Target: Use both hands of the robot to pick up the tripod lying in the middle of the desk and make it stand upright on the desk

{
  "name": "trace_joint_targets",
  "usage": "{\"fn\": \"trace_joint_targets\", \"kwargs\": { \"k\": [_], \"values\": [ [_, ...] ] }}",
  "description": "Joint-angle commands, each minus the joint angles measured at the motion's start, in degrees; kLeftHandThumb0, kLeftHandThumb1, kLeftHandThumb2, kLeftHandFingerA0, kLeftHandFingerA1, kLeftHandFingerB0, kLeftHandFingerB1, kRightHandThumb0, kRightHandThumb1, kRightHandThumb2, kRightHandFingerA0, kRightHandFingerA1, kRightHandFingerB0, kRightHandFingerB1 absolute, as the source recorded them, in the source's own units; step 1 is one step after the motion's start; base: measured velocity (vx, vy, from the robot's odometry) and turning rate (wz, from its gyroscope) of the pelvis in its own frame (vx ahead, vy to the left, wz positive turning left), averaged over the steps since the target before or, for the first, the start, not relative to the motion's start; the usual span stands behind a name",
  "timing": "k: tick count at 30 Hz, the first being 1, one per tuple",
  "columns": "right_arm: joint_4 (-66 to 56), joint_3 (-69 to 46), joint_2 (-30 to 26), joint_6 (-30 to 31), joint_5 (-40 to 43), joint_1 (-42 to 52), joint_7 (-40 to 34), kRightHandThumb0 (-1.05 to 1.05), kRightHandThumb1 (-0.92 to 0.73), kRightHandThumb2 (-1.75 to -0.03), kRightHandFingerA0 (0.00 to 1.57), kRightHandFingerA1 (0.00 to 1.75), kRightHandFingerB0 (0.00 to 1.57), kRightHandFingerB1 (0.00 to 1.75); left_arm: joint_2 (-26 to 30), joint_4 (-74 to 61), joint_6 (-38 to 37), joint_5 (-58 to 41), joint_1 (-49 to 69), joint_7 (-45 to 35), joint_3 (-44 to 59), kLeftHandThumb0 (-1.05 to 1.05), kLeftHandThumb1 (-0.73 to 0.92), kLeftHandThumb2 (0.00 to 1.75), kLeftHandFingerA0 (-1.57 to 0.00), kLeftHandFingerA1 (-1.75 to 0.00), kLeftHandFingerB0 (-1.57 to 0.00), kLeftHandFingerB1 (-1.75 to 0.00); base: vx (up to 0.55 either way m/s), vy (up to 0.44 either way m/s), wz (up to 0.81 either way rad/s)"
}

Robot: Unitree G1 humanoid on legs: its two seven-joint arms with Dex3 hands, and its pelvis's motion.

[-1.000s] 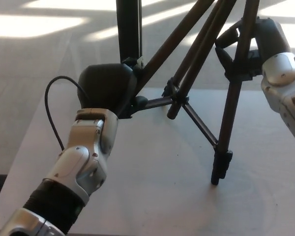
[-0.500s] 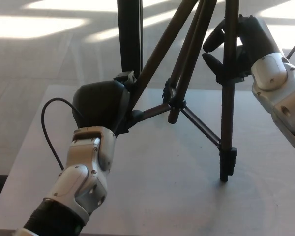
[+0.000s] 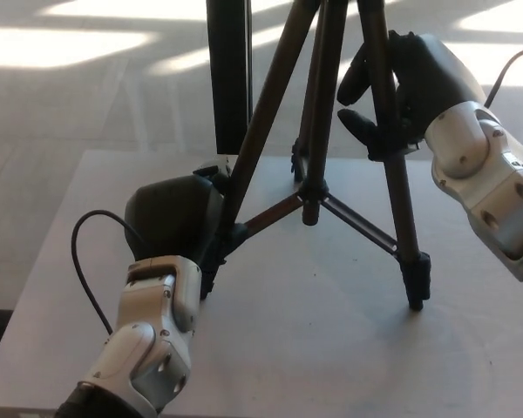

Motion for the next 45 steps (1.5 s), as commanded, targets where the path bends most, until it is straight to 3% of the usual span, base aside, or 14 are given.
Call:
{"fn": "trace_joint_targets", "kwargs": {
  "k": [1, 3, 4, 5, 12, 17, 18, 19, 20, 21, 22, 24, 25, 45],
  "values": [
    [-3.24, 0.49, -1.08, -9.54, -9.71, 0.83, 3.77, -0.2, -0.41, -1.28, 0.92, 1.75, 0.81, 1.48, -0.25, 2.2, -0.69, 0.06, 4.06, -4.41, -4.62, -0.12, 0.48, 0.7, -0.9, -1.71, -0.84, -1.26, 0.0, 0.0, 0.0],
    [-2.97, 0.18, -0.93, -9.88, -10.08, 1.62, 3.46, -0.2, -0.4, -1.29, 0.92, 1.74, 0.82, 1.48, -0.06, 2.54, -0.89, 0.13, 4.04, -4.03, -4.78, -0.11, 0.45, 0.69, -0.93, -1.63, -0.88, -1.1, 0.0, 0.0, 0.0],
    [-2.85, 0.02, -0.96, -9.85, -10.32, 1.89, 3.43, -0.26, -0.46, -1.19, 1.2, 1.38, 0.95, 1.19, -0.07, 2.66, -0.63, 0.14, 3.83, -4.21, -4.87, -0.13, 0.46, 0.67, -0.93, -1.63, -0.88, -0.97, 0.0, 0.0, 0.0],
    [-2.81, -0.04, -1.03, -9.34, -10.39, 2.26, 3.55, -0.18, -0.42, -1.25, 0.9, 1.74, 0.82, 1.4, -0.14, 2.77, -0.26, 0.06, 3.67, -4.61, -4.87, -0.15, 0.47, 0.61, -0.92, -1.6, -0.87, -0.85, 0.0, 0.0, 0.0],
    [-2.46, -1.84, -0.49, -4.59, -9.72, 5.23, 6.53, -0.17, -0.49, -1.18, 0.85, 1.71, 0.78, 1.37, 0.27, 3.87, 1.44, 0.79, 3.25, -5.06, -5.9, -0.26, 0.48, 0.69, -0.91, -1.31, -0.79, -0.84, 0.0, 0.0, 0.0],
    [-1.74, -2.62, -0.47, -2.3, -10.44, 5.99, 11.09, -0.31, -0.71, -0.64, 0.75, 1.52, 0.57, 0.5, 0.62, 2.28, 2.99, 0.17, 3.68, -6.12, -6.35, -0.25, 0.51, 0.62, -0.87, -1.57, -0.82, -0.91, 0.0, 0.0, 0.0],
    [-1.8, -2.84, -0.56, -1.99, -10.23, 5.98, 12.44, -0.4, -0.66, -0.64, 0.77, 1.52, 0.33, 0.39, 0.57, 2.08, 2.99, -0.33, 3.74, -6.37, -6.17, -0.17, 0.5, 0.63, -0.83, -1.72, -0.69, -1.38, 0.0, 0.0, 0.0],
    [-1.89, -3.03, -0.76, -1.51, -9.72, 5.89, 14.34, -0.4, -0.66, -0.64, 0.77, 1.52, 0.33, 0.39, 0.47, 1.8, 2.95, -1.04, 3.83, -6.76, -5.85, -0.17, 0.5, 0.63, -0.83, -1.72, -0.69, -1.38, 0.0, 0.0, 0.0],
    [-2.97, -1.71, -1.58, 2.75, -9.7, 4.75, 18.41, -0.61, -0.7, -0.61, 0.38, 0.62, 0.05, 0.24, 0.16, 1.65, 4.99, -1.49, 3.05, -9.67, -5.89, -0.51, 0.33, 0.74, -0.93, -1.33, -0.68, -1.14, 0.0, 0.0, 0.0],
    [-3.96, -0.8, -1.97, 6.8, -9.54, 3.75, 21.52, -0.66, -0.7, -0.62, 0.17, 0.46, 0.0, 0.14, -0.24, 1.35, 6.49, -2.34, 2.47, -11.89, -5.59, -0.48, 0.45, 0.57, -0.59, -1.4, -0.5, -1.01, 0.0, 0.0, 0.0],
    [-4.56, -1.11, -2.01, 7.4, -9.21, 3.99, 22.04, -0.79, -0.52, -0.89, 0.0, 0.32, 0.0, 0.1, -0.16, 0.91, 7.2, -3.43, 1.93, -14.53, -5.39, -0.61, 0.36, 0.78, -0.49, -0.94, -0.36, -0.67, 0.0, 0.0, 0.0],
    [-4.65, -1.39, -1.94, 8.76, -8.89, 4.05, 23.09, -0.81, -0.62, -0.74, 0.0, 0.0, 0.0, 0.0, 0.96, -0.61, 7.77, -7.43, 0.63, -22.78, -4.5, -0.77, 0.43, 0.84, 0.0, -0.11, 0.0, 0.0, 0.0, 0.0, 0.0],
    [-4.34, -1.56, -1.8, 8.91, -8.77, 3.92, 23.42, -0.85, -0.62, -0.73, 0.0, 0.0, 0.0, 0.0, 1.23, -0.71, 8.13, -7.94, 0.24, -24.52, -4.45, -0.84, 0.5, 0.57, 0.0, 0.0, 0.0, 0.0, 0.0, 0.0, 0.0],
    [-12.64, -2.25, -5.37, 18.67, -8.72, 6.93, 29.04, -1.0, -0.61, -0.79, 0.0, 0.0, 0.0, 0.0, 5.25, -4.37, 7.34, -14.82, 3.12, -33.24, 0.87, -1.0, 0.6, 0.59, 0.0, 0.0, 0.0, 0.0, 0.0, 0.0, 0.0]
  ]
}}
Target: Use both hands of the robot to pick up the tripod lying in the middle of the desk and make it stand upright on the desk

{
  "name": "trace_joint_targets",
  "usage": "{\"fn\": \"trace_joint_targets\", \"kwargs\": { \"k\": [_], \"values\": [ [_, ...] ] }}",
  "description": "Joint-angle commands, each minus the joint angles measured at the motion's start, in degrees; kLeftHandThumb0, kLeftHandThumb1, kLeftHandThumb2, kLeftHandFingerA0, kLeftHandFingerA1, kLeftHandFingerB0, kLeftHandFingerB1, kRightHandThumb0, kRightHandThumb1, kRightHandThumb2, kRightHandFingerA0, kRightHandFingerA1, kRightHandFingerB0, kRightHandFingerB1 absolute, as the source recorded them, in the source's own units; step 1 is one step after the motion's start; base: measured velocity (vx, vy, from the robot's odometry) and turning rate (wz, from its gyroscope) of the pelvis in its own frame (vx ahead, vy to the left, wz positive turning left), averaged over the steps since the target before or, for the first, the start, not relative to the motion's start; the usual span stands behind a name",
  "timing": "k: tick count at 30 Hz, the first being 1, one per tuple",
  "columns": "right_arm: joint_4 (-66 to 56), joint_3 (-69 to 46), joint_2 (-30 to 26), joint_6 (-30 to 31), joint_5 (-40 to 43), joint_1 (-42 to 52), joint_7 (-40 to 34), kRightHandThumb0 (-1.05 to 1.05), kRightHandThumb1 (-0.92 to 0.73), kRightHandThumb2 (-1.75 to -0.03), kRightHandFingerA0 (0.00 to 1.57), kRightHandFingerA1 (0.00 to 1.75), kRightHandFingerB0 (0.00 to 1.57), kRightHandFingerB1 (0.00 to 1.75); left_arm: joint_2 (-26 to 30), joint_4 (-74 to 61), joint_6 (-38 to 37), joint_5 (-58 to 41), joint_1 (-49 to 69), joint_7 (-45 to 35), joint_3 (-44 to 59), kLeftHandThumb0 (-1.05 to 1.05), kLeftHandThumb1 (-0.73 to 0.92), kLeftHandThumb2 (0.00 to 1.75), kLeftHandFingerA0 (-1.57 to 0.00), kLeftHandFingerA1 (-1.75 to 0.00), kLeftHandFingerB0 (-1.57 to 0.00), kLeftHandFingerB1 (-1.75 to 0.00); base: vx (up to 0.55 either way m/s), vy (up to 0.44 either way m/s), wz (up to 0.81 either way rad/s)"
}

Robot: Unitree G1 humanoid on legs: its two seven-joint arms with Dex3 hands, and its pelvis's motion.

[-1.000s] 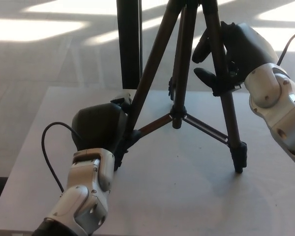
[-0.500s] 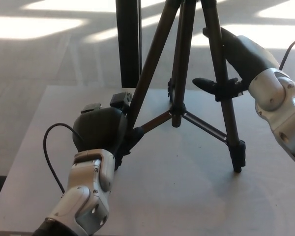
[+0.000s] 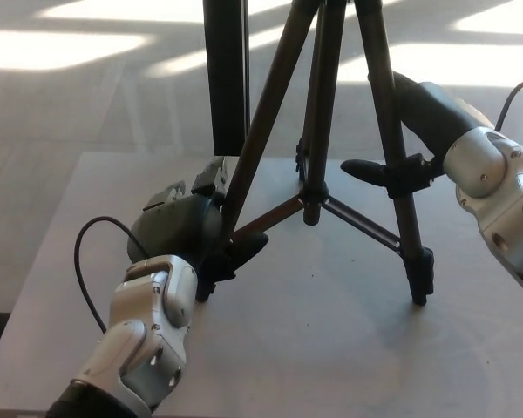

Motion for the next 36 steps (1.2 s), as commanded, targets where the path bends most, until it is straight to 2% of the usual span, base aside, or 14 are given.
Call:
{"fn": "trace_joint_targets", "kwargs": {
  "k": [1, 10, 12, 13, 14, 18, 23, 24, 26, 28, 32, 33, 34, 36],
  "values": [
    [-10.06, -0.79, -4.49, 12.42, -0.14, 2.79, 12.22, -1.01, -0.6, -0.79, 0.0, 0.0, 0.0, 0.0, 3.57, -2.49, 3.27, -8.47, 3.1, -18.58, 0.51, -1.0, 0.61, 0.59, 0.0, 0.0, 0.0, 0.0, 0.0, 0.0, 0.0],
    [-25.06, -17.14, -20.92, 8.81, 4.25, 20.57, 14.94, -1.05, -0.73, -0.63, 0.0, 0.0, 0.0, 0.0, 12.57, -10.52, -2.28, -18.13, 11.6, -19.36, 15.27, -0.9, 0.53, 0.57, 0.0, 0.0, 0.0, 0.0, 0.0, 0.0, 0.0],
    [-25.76, -21.42, -21.17, 7.77, 5.99, 23.5, 15.2, -1.03, -0.7, -0.62, 0.0, 0.0, 0.0, 0.0, 14.24, -10.84, -2.33, -18.67, 12.16, -19.8, 17.23, -0.96, 0.58, 0.59, 0.0, 0.0, 0.0, 0.0, 0.0, 0.0, 0.0],
    [-25.35, -27.83, -22.42, 4.53, 7.83, 28.77, 14.84, -1.03, -0.55, -0.91, 0.0, 0.0, 0.0, 0.0, 15.71, -12.37, -2.88, -21.32, 14.49, -19.47, 22.45, -1.05, 0.62, 0.98, 0.0, -0.21, 0.0, -0.05, 0.0, 0.0, 0.0],
    [-25.51, -32.73, -22.5, 3.24, 9.63, 32.07, 15.14, -1.04, -0.66, -0.61, 0.0, 0.0, 0.0, 0.0, 16.9, -12.96, -3.76, -22.52, 15.9, -19.31, 25.2, -1.04, 0.6, 0.97, 0.0, -0.28, 0.0, -0.19, 0.0, 0.0, 0.0],
    [-25.02, -61.82, -19.4, -10.2, 19.96, 50.47, 23.27, -0.84, -0.61, -0.71, 0.0, 0.0, 0.0, 0.0, 20.9, -16.52, -3.98, -27.61, 24.0, -20.11, 38.99, -1.05, 0.6, 0.96, 0.0, -0.27, 0.0, -0.09, 0.0, 0.0, 0.0],
    [-24.33, -72.79, -20.46, -4.37, 17.37, 57.95, 24.16, -1.05, -0.7, -0.63, 0.0, 0.0, 0.0, 0.0, 21.95, -15.51, -8.57, -34.1, 30.56, -21.49, 50.93, -1.05, 0.62, 0.97, 0.0, -0.36, 0.0, -0.2, 0.0, 0.0, 0.0],
    [-25.12, -76.57, -19.22, 0.21, 18.6, 57.69, 23.13, -0.99, -0.68, -0.61, 0.0, 0.0, 0.0, 0.0, 21.91, -15.05, -8.74, -35.12, 31.31, -21.29, 53.26, -1.0, 0.57, 0.61, 0.0, 0.0, 0.0, -0.01, 0.0, 0.0, 0.0],
    [-25.59, -85.81, -17.54, 9.54, 15.11, 58.45, 16.81, -1.0, -0.79, -0.64, 0.0, 0.0, 0.0, 0.0, 19.37, -17.72, -6.32, -40.31, 35.83, -21.05, 64.18, -1.05, 0.6, 0.57, 0.0, -0.44, 0.0, -0.56, 0.0, 0.0, 0.0],
    [-25.18, -90.54, -15.43, 9.1, 15.92, 58.27, 13.56, -0.92, -0.78, -0.72, 0.0, 0.0, 0.0, 0.0, 17.3, -19.55, -7.25, -42.63, 37.51, -19.74, 68.26, -0.92, 0.47, 0.94, 0.0, -0.67, 0.0, -0.59, 0.0, 0.0, 0.0],
    [-16.43, -103.61, -11.27, 6.38, 19.49, 54.58, -0.65, -0.94, -0.65, -0.94, 0.0, 0.25, 0.0, 0.0, 12.72, -19.36, -6.31, -47.18, 40.42, -13.62, 79.38, -0.97, 0.48, 0.97, 0.0, -0.76, 0.0, -0.63, 0.0, 0.0, 0.0],
    [-14.13, -105.74, -10.6, 5.07, 19.2, 55.77, -3.92, -0.88, -0.59, -0.87, 0.0, 0.26, 0.0, 0.0, 11.61, -16.24, -6.8, -50.43, 40.79, -12.23, 83.25, -0.98, 0.65, 0.58, 0.0, -0.68, 0.0, -0.49, 0.0, 0.0, 0.0],
    [-11.19, -106.43, -10.08, 2.7, 18.29, 57.61, -7.43, -0.87, -0.61, -0.88, 0.0, 0.26, 0.0, 0.0, 11.58, -12.41, -6.98, -52.49, 40.75, -10.99, 86.27, -0.99, 0.49, 0.96, 0.0, -0.79, 0.0, -0.62, 0.0, 0.0, 0.0],
    [-9.64, -108.32, -7.58, -0.68, 18.92, 58.4, -12.64, -0.92, -0.61, -0.88, 0.0, 0.28, 0.0, 0.0, 13.35, -5.12, -7.44, -54.47, 40.44, -11.24, 88.68, -0.98, 0.72, 0.56, 0.0, -0.68, 0.0, -0.42, 0.0, 0.0, 0.0]
  ]
}}
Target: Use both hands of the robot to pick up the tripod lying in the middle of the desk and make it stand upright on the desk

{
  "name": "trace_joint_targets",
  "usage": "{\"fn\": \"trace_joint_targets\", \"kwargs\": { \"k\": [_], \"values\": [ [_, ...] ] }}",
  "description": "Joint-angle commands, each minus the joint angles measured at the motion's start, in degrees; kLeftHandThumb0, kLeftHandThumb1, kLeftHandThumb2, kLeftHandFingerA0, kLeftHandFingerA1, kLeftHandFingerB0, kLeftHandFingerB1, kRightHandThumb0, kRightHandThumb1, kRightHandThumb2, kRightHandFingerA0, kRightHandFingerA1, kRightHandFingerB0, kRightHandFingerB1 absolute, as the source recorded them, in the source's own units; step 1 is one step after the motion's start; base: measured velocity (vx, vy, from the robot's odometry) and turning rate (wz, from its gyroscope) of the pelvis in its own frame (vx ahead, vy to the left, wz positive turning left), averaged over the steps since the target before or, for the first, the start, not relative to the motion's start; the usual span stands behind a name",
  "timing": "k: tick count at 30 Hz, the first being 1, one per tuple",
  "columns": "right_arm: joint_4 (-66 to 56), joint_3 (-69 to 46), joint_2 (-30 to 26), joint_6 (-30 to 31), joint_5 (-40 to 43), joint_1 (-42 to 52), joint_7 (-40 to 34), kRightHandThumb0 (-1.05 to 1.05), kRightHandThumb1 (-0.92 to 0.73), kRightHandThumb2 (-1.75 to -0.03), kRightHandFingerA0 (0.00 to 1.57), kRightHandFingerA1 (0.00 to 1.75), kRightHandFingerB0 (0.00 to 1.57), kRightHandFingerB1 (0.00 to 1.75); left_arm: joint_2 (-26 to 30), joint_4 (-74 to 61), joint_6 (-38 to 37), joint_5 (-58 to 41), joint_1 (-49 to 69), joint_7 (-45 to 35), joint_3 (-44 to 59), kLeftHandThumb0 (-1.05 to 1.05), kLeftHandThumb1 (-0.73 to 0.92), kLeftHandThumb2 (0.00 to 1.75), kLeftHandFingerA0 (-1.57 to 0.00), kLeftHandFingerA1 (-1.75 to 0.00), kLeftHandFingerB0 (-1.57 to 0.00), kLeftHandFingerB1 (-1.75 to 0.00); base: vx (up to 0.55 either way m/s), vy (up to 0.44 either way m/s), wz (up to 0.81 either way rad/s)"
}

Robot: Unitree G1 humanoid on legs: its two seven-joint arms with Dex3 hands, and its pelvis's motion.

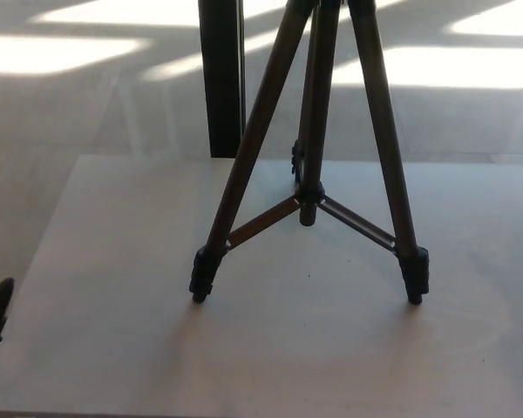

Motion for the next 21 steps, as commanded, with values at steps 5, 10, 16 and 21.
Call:
{"fn": "trace_joint_targets", "kwargs": {
  "k": [5, 10, 16, 21],
  "values": [
    [11.99, -58.03, 14.17, -3.95, 7.28, 16.53, -33.15, -0.81, -0.65, -0.96, 0.0, 0.28, 0.0, 0.09, -0.99, 12.59, -5.55, -37.52, 14.26, 6.33, 54.87, -0.99, 0.82, 0.51, 0.0, -0.65, 0.0, -0.28, 0.0, 0.0, 0.0],
    [19.71, -59.54, 18.68, -13.04, 10.72, 14.51, -43.66, -0.62, -0.81, -0.66, 0.0, 0.0, 0.0, 0.04, -1.59, 18.45, -5.06, -37.9, 14.95, 12.54, 59.56, -0.85, 0.92, 0.56, 0.0, -0.42, 0.0, 0.0, 0.0, 0.0, 0.0],
    [17.51, -61.19, 23.63, -2.54, 14.63, 12.89, -37.82, -0.93, -0.65, -0.94, 0.0, 0.23, 0.0, 0.07, 0.86, 34.13, -6.79, -40.45, 16.23, 16.25, 64.79, -0.91, 0.92, 0.62, 0.0, -0.57, 0.0, -0.27, 0.0, 0.0, 0.0],
    [17.39, -60.05, 26.95, -2.04, 19.88, 16.46, -26.1, -1.05, -0.74, -1.0, 0.0, 0.22, 0.0, 0.1, -0.87, 32.98, -6.29, -34.28, 18.88, 12.42, 59.15, -0.87, 0.9, 0.65, 0.0, -0.73, 0.0, -0.52, 0.0, 0.0, 0.0]
  ]
}}
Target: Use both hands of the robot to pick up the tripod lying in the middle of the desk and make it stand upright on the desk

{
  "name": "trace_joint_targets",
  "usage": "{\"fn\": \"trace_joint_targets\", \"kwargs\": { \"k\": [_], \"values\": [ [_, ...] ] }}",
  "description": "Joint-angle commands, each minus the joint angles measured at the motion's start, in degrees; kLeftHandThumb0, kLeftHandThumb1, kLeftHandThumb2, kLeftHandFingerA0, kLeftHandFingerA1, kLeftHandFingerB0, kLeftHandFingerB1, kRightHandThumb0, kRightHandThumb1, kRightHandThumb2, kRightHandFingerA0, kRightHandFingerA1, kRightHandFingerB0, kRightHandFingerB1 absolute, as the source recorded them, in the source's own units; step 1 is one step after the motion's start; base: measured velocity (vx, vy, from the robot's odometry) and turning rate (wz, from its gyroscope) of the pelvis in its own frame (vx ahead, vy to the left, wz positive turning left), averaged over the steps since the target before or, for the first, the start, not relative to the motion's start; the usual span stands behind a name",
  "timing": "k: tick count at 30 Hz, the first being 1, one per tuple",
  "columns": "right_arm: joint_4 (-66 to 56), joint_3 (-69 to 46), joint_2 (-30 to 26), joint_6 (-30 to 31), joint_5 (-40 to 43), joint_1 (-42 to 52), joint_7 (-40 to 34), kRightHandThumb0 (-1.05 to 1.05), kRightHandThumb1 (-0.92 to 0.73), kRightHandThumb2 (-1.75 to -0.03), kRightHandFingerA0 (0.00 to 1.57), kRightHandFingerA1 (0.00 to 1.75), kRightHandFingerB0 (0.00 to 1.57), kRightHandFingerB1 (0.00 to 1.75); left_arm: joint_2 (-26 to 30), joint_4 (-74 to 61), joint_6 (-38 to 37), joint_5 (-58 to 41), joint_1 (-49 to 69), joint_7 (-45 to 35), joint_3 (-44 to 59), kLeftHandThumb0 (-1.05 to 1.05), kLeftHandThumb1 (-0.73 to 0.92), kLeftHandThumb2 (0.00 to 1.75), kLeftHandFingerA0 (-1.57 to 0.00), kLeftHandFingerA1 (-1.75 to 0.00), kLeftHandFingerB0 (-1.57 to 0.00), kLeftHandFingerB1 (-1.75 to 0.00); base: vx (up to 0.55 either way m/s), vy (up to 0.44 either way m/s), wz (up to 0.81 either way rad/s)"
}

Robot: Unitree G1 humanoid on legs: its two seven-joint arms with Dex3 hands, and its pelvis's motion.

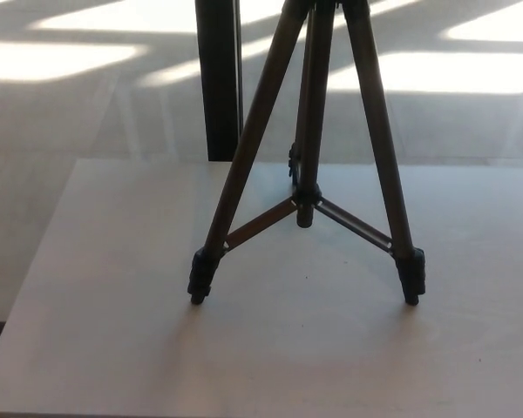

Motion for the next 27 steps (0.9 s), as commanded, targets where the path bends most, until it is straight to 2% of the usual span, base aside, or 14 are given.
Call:
{"fn": "trace_joint_targets", "kwargs": {
  "k": [1, 2, 4, 5, 6, 7, 15, 18, 20, 21, 22, 24, 25, 27],
  "values": [
    [8.22, -25.03, 17.19, -1.86, 14.66, 4.36, -15.24, -1.01, -0.72, -1.05, 0.0, 0.3, 0.0, 0.14, -1.02, 19.79, -6.27, -20.38, 5.25, 9.35, 22.34, -0.86, 0.86, 0.62, 0.0, -0.75, 0.0, -0.59, 0.0, 0.0, 0.0],
    [8.19, -24.51, 17.67, -2.3, 13.91, 4.83, -15.11, -0.86, -0.82, -0.65, 0.0, 0.0, 0.0, 0.03, -0.83, 20.48, -6.0, -19.18, 5.77, 8.28, 20.93, -0.85, 0.85, 0.63, 0.0, -0.77, 0.0, -0.65, 0.0, 0.0, 0.0],
    [9.61, -21.53, 18.26, -3.5, 12.18, 6.89, -12.37, -0.98, -0.74, -1.05, 0.0, 0.28, 0.0, 0.1, -1.35, 17.69, -2.13, -12.25, 9.6, 3.64, 12.68, -0.93, 0.62, 1.07, -0.06, -0.82, -0.07, -0.67, 0.0, 0.0, 0.0],
    [11.58, -18.1, 18.17, -5.21, 8.82, 8.5, -11.98, -0.84, -0.88, -0.66, 0.0, 0.0, 0.0, 0.0, -1.45, 15.18, 0.18, -10.19, 11.29, 1.35, 9.51, -0.92, 0.82, 0.6, -0.1, -1.09, -0.06, -0.89, 0.0, 0.0, 0.0],
    [14.27, -18.81, 18.63, -8.61, 9.93, 8.48, -11.07, -0.8, -0.86, -0.66, 0.0, 0.0, 0.0, 0.0, -1.53, 12.82, 1.67, -8.38, 12.41, 0.4, 6.93, -0.56, 0.43, 1.07, -0.21, -0.74, -0.01, -0.61, 0.0, 0.0, 0.0],
    [14.91, -19.02, 18.99, -8.18, 10.04, 8.35, -11.55, -1.05, -0.74, -1.04, 0.0, 0.24, 0.0, 0.05, -1.17, 13.35, 1.84, -8.79, 12.26, 0.42, 6.51, -0.56, 0.44, 1.07, -0.19, -0.73, 0.0, -0.6, 0.0, 0.0, 0.0],
    [19.19, -28.07, 14.63, 1.6, 20.62, 5.69, -11.99, -1.05, -0.77, -1.09, 0.0, 0.26, 0.0, 0.12, -2.95, 11.94, 2.42, -15.41, 12.23, 6.48, 9.39, -0.6, 0.52, 1.13, -0.24, -0.77, 0.0, -0.62, 0.0, 0.0, 0.0],
    [19.64, -29.16, 12.76, 1.64, 21.6, 5.17, -11.34, -1.05, -0.76, -1.11, 0.0, 0.26, 0.0, 0.16, -3.68, 11.86, 0.66, -15.66, 11.01, 8.42, 9.4, -0.89, 0.87, 0.63, -0.24, -1.16, -0.12, -0.9, 0.0, 0.0, 0.0],
    [24.4, -35.13, 9.0, 1.81, 24.02, -0.91, -21.24, -0.88, -0.59, -1.01, 0.0, 0.59, 0.03, 0.44, -4.57, 14.56, -3.78, -19.22, 7.95, 10.47, 12.56, -0.84, 0.63, 1.1, -0.37, -0.92, -0.29, -0.8, 0.0, 0.0, 0.0],
    [27.47, -35.84, 8.36, -2.14, 22.49, -2.85, -26.62, -0.85, -0.65, -0.61, 0.34, 0.93, 0.38, 0.9, -5.0, 14.03, -4.25, -19.36, 8.16, 10.24, 12.49, -0.87, 0.92, 0.63, -0.28, -1.21, -0.15, -0.95, 0.0, 0.0, 0.0],
    [30.14, -32.56, 9.1, -4.53, 19.13, -1.03, -25.19, -0.92, -0.56, -1.0, 0.24, 0.75, 0.26, 0.67, -5.36, 12.92, -3.23, -18.46, 9.59, 9.48, 11.45, -0.9, 0.66, 1.11, -0.4, -0.93, -0.27, -0.79, 0.0, 0.0, 0.0],
    [30.77, -30.11, 9.48, -4.26, 17.81, 1.74, -21.02, -0.85, -0.58, -0.97, 0.35, 0.76, 0.04, 0.49, -5.64, 13.22, -3.22, -18.29, 10.74, 8.68, 10.9, -0.85, 0.62, 1.09, -0.38, -0.9, -0.26, -0.76, 0.0, 0.0, 0.0],
    [29.67, -24.77, 10.17, -1.22, 15.6, 5.36, -14.75, -0.82, -0.79, -0.64, 0.9, 1.2, 0.29, 0.59, -5.02, 14.83, -3.33, -18.05, 12.0, 6.94, 9.99, -0.92, 0.65, 1.11, -0.47, -0.95, -0.36, -0.8, 0.0, 0.0, 0.0],
    [29.26, -16.56, 9.72, 2.24, 11.32, 8.9, -12.2, -0.82, -0.77, -0.64, 0.9, 1.16, 0.21, 0.46, -4.15, 16.24, -3.47, -17.47, 14.34, 4.84, 8.23, -0.89, 0.83, 0.63, -0.39, -1.14, -0.28, -0.88, 0.0, 0.0, 0.0]
  ]
}}
